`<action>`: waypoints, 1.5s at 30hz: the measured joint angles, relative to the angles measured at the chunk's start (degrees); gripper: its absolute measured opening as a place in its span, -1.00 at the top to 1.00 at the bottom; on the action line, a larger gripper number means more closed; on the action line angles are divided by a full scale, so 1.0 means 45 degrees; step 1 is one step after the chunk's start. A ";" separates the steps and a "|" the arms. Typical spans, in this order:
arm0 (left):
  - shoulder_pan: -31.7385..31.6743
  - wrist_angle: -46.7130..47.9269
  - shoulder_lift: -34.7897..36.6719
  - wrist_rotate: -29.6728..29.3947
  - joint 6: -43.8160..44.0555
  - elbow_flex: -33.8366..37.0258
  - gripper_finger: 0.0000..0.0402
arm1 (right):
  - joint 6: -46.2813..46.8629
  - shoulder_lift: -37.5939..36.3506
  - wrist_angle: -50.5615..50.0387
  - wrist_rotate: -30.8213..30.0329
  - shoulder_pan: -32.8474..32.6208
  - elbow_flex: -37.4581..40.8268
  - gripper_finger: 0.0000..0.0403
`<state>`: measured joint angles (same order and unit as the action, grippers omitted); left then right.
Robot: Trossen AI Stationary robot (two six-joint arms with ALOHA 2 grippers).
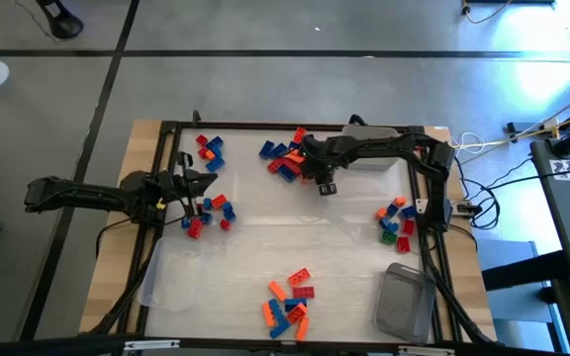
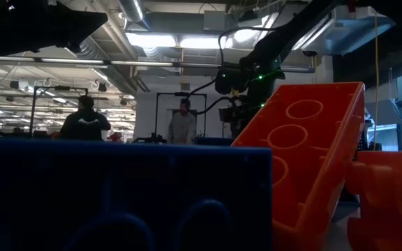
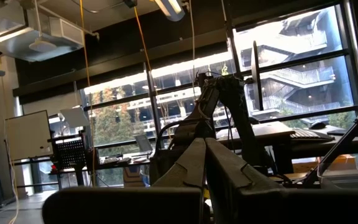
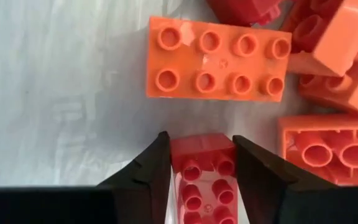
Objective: Sort blocks by size
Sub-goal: Put the red game piece into the gray bin
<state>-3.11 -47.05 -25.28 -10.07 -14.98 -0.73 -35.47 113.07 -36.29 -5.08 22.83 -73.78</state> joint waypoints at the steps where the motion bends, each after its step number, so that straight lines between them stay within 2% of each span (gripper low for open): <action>1: 0.0002 -0.0001 0.0002 0.0000 0.0000 0.0000 1.00 | 0.0110 -0.0085 -0.0041 -0.0026 0.0005 0.0008 0.26; 16: 0.0001 -0.0001 0.0000 0.0000 0.0000 0.0000 1.00 | 0.1199 -0.2895 -0.0482 -0.0094 0.0024 0.0044 0.26; 27: 0.0000 -0.0005 0.0000 0.0000 0.0001 0.0000 1.00 | 0.1681 -0.5085 -0.0957 -0.0791 0.0207 0.0020 0.25; 37: 0.0000 0.0000 0.0000 0.0000 0.0005 0.0000 1.00 | 0.2631 -0.5711 -0.2620 -0.1007 0.2190 0.0015 0.27; 45: 0.0000 0.0004 0.0005 0.0000 0.0005 0.0000 1.00 | 0.3163 -0.5716 -0.2231 -0.0953 0.3858 0.0823 0.26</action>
<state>-3.11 -47.03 -25.26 -10.07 -14.96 -0.73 -21.23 87.35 -46.33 -9.36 40.19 -70.08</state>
